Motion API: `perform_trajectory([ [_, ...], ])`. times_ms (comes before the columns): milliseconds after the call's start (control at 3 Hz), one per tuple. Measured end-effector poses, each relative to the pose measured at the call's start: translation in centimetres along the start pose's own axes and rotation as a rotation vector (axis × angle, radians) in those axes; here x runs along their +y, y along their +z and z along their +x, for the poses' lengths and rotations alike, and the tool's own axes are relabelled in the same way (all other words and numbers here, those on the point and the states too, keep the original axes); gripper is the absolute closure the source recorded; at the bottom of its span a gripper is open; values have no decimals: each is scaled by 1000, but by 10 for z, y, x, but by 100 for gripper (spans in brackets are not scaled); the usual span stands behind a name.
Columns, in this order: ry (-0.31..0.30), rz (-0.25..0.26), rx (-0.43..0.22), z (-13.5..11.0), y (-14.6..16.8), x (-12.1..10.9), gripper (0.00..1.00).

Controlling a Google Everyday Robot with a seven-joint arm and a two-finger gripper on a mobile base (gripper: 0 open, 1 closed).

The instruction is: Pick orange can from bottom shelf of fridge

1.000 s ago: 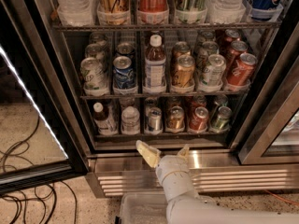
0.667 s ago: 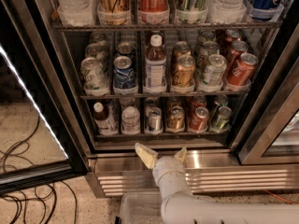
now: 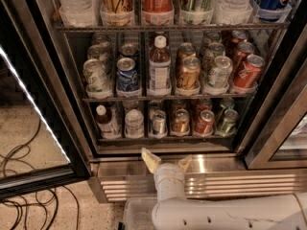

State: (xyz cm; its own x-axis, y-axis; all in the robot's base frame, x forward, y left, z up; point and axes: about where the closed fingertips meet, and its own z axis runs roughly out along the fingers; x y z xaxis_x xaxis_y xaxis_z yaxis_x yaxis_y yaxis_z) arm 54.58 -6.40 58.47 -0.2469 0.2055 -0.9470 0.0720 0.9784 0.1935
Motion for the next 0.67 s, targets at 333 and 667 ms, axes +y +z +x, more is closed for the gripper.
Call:
perform_trajectory([
  [333, -1, 36, -21, -4, 1, -8, 0],
  [667, -1, 36, -22, -4, 1, -8, 0],
])
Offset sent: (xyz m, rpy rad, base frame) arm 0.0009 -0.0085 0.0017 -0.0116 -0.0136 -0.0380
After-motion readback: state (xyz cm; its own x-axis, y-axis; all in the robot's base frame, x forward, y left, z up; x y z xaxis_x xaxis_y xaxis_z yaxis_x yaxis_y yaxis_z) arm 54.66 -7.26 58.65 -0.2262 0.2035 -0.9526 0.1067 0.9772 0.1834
